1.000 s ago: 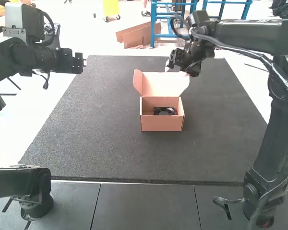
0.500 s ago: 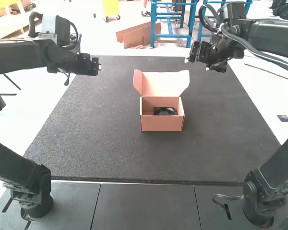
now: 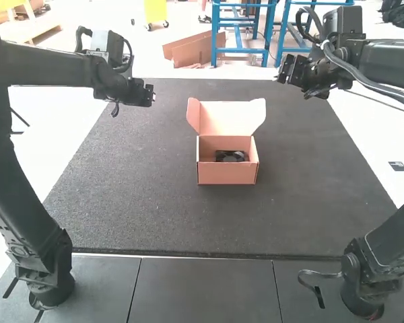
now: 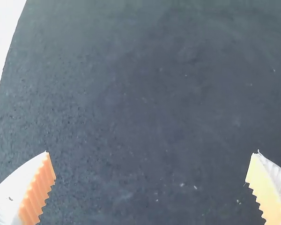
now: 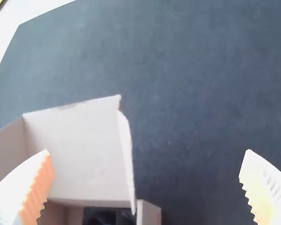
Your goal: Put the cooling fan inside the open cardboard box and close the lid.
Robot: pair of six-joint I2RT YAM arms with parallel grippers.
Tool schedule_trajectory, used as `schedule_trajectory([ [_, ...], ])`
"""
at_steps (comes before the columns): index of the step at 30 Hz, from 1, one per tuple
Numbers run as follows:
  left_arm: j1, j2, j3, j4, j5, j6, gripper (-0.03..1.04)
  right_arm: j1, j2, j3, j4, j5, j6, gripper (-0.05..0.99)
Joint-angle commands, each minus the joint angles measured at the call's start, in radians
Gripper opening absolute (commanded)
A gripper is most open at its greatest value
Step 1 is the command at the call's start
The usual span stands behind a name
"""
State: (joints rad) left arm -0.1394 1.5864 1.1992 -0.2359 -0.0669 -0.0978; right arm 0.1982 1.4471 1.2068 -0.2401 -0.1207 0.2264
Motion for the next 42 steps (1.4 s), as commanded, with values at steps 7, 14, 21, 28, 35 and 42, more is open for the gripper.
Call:
schedule_trajectory([
  [7,-0.035,0.115,0.122,0.024,-0.022,-0.002,0.97,-0.005,0.154,0.119,0.010,-0.054,-0.012,0.90],
  [14,-0.058,0.198,0.206,0.020,-0.017,-0.006,0.97,0.001,0.292,0.261,-0.041,-0.094,-0.012,0.90],
  [21,-0.104,0.267,0.301,-0.075,0.045,-0.023,0.97,0.003,0.400,0.370,-0.122,-0.152,0.007,0.90],
  [28,-0.150,0.274,0.326,-0.085,0.078,-0.034,0.97,0.021,0.434,0.387,-0.186,-0.142,-0.065,0.90],
  [35,-0.174,0.274,0.318,-0.089,0.099,-0.049,0.97,0.041,0.441,0.381,-0.220,-0.094,-0.145,0.90],
  [42,-0.192,0.276,0.316,-0.089,0.115,-0.071,0.97,0.046,0.441,0.378,-0.222,-0.094,-0.202,0.90],
])
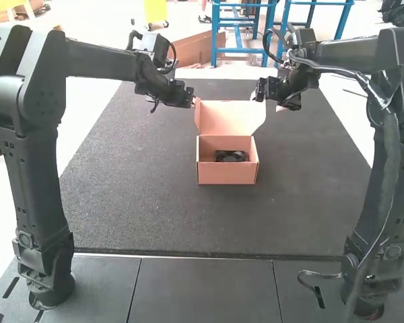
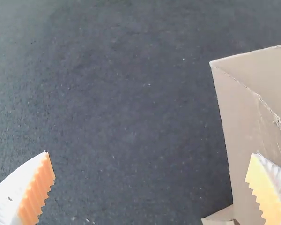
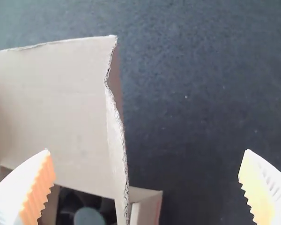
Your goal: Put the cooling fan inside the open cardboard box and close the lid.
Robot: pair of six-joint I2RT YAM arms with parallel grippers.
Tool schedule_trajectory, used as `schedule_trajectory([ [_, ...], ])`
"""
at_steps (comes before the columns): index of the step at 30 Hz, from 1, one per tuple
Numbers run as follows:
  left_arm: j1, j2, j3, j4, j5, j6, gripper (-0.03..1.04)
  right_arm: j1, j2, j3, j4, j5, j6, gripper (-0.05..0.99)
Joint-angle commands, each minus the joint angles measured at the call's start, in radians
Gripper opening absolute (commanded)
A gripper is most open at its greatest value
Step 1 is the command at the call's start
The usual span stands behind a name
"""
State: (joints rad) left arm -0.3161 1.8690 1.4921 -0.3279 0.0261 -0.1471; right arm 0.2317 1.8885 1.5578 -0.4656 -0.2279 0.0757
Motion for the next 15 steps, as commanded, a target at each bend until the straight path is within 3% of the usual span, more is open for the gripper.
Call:
schedule_trajectory([
  [1,-0.017,-0.008,0.025,-0.002,0.032,-0.026,0.97,0.015,0.000,0.027,0.004,0.016,-0.056,0.89],
  [4,-0.024,-0.007,0.028,-0.016,0.041,-0.037,0.97,0.024,0.000,0.022,0.018,0.024,-0.056,0.88],
  [9,-0.038,-0.008,0.030,-0.034,0.041,-0.051,0.97,0.029,0.004,0.022,0.030,0.021,-0.051,0.78],
  [15,-0.040,-0.011,0.031,-0.043,0.041,-0.052,0.97,0.031,0.004,0.022,0.024,0.015,-0.059,0.57],
])
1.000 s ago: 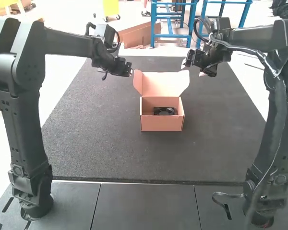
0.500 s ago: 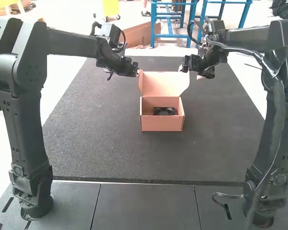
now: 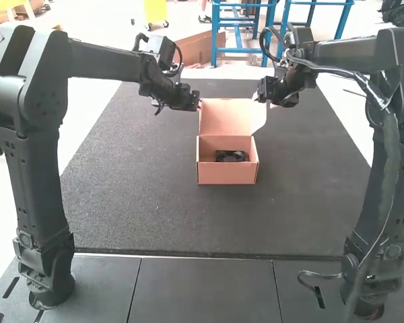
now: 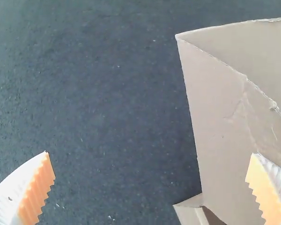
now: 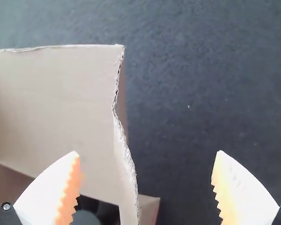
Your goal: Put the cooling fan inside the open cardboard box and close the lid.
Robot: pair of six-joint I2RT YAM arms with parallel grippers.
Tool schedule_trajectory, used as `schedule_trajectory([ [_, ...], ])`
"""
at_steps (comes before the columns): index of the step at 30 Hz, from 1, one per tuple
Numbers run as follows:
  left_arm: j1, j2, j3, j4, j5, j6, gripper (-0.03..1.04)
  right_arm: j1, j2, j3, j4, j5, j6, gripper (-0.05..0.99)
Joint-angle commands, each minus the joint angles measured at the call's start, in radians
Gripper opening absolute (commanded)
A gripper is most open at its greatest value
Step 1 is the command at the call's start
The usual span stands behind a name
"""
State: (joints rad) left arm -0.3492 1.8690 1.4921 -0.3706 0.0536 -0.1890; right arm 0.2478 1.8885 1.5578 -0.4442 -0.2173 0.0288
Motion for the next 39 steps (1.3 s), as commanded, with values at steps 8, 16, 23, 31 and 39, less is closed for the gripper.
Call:
schedule_trajectory([
  [8,-0.005,-0.014,0.030,-0.033,0.014,-0.010,0.97,0.021,0.000,0.022,0.002,-0.010,-0.013,0.22],
  [16,-0.007,-0.019,0.031,-0.034,0.014,-0.012,0.97,0.039,0.000,0.021,0.006,-0.010,-0.017,0.06],
  [23,-0.028,-0.024,0.030,-0.037,0.014,-0.010,0.97,0.067,-0.009,0.021,-0.013,0.002,-0.018,0.03],
  [31,-0.054,-0.034,0.031,-0.062,0.014,-0.009,0.97,0.084,-0.055,-0.031,-0.017,0.009,-0.017,0.02],
  [39,-0.060,-0.064,0.023,-0.106,0.011,-0.007,0.97,0.094,-0.129,-0.133,-0.016,0.029,-0.012,0.02],
])
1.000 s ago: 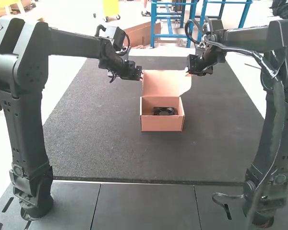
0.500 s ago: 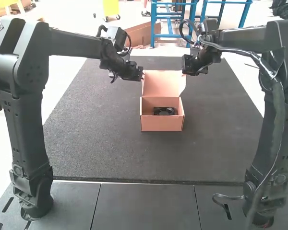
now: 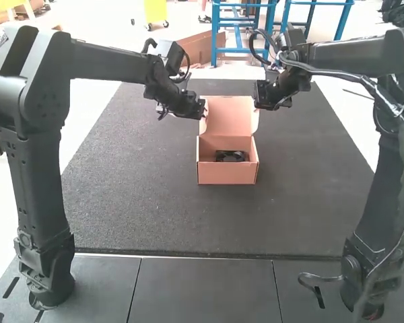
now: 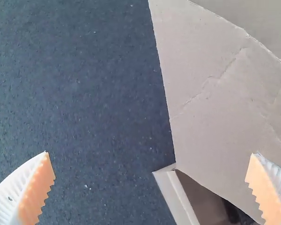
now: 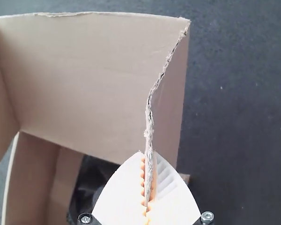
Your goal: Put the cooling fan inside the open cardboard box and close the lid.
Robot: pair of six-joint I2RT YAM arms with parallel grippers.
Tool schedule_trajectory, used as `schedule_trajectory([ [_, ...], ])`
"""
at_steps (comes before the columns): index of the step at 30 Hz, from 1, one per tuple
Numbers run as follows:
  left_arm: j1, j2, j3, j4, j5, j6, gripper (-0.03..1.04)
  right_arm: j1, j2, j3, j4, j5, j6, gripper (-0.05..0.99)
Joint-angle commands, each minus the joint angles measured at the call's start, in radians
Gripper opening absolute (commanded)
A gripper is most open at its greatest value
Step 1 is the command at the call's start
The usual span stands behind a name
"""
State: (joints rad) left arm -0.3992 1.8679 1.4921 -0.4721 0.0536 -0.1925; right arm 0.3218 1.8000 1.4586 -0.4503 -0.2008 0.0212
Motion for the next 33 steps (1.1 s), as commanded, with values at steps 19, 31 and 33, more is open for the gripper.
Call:
schedule_trajectory([
  [19,-0.024,-0.182,-0.110,-0.020,0.011,-0.001,0.97,0.051,-0.168,-0.198,0.009,0.006,0.043,0.01],
  [31,-0.038,-0.223,-0.194,0.007,0.002,0.002,0.97,0.065,-0.223,-0.270,0.007,-0.020,0.046,0.00],
  [33,-0.040,-0.228,-0.204,0.007,-0.001,0.004,0.97,0.068,-0.229,-0.284,0.007,-0.026,0.046,0.00],
])
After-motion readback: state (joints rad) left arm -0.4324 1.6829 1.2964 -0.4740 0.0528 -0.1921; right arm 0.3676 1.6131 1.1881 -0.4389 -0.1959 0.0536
